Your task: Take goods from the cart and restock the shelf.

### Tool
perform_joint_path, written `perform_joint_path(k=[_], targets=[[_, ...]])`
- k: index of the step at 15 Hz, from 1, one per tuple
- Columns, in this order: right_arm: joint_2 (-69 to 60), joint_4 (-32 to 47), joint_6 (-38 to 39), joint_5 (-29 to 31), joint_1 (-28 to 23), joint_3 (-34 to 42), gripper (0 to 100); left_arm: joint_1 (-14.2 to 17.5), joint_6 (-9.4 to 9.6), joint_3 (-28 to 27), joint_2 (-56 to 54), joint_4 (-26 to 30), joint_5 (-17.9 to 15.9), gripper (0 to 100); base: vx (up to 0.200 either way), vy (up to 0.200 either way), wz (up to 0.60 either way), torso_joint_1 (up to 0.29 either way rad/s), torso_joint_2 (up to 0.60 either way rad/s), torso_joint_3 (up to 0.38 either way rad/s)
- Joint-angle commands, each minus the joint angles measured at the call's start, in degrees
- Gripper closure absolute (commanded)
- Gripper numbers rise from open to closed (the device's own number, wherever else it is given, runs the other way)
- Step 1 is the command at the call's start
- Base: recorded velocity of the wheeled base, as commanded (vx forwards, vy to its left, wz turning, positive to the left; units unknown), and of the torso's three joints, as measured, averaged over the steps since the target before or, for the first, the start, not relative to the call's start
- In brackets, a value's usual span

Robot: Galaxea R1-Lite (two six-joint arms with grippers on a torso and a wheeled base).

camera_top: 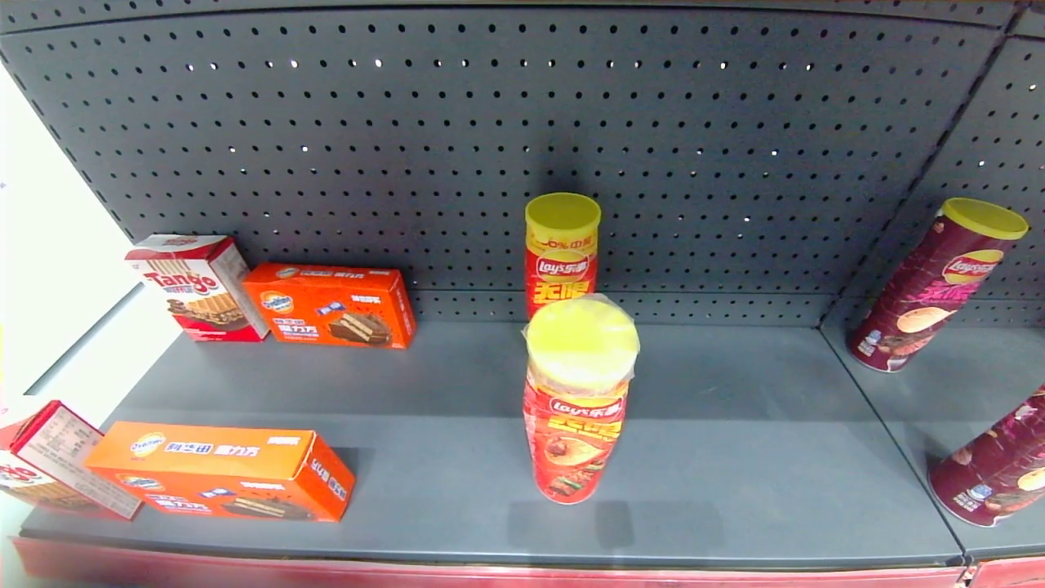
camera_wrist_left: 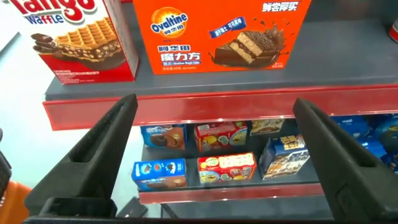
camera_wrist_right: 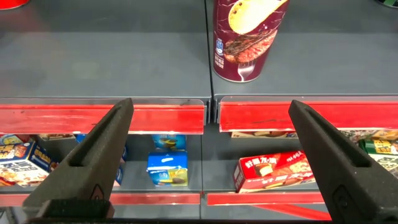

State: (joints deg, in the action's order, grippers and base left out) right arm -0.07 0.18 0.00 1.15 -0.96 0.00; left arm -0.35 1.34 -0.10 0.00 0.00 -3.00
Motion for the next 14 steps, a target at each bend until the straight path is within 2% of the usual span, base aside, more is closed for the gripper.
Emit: perform_joint_path(k=[1,10,11,14], targets=[[0.07,-0.01,0.0,0.0,0.0,0.0,0,0.0,0.15,0.01,0.0,0.0,-0.08,0,0.0,0.0,0.0,0.0,0.0,0.0],[0.07,-0.01,0.0,0.0,0.0,0.0,0,0.0,0.24,0.01,0.0,0.0,-0.17,0,0.0,0.0,0.0,0.0,0.0,0.0],[0.07,-0.01,0.0,0.0,0.0,0.0,0,0.0,0.24,0.01,0.0,0.0,-0.17,0,-0.2,0.0,0.0,0.002,0.01,0.007],[0.07,-0.01,0.09,0.0,0.0,0.0,0,0.0,-0.02,0.01,0.0,0.0,0.01,0,0.0,0.0,0.0,0.0,0.0,0.0]])
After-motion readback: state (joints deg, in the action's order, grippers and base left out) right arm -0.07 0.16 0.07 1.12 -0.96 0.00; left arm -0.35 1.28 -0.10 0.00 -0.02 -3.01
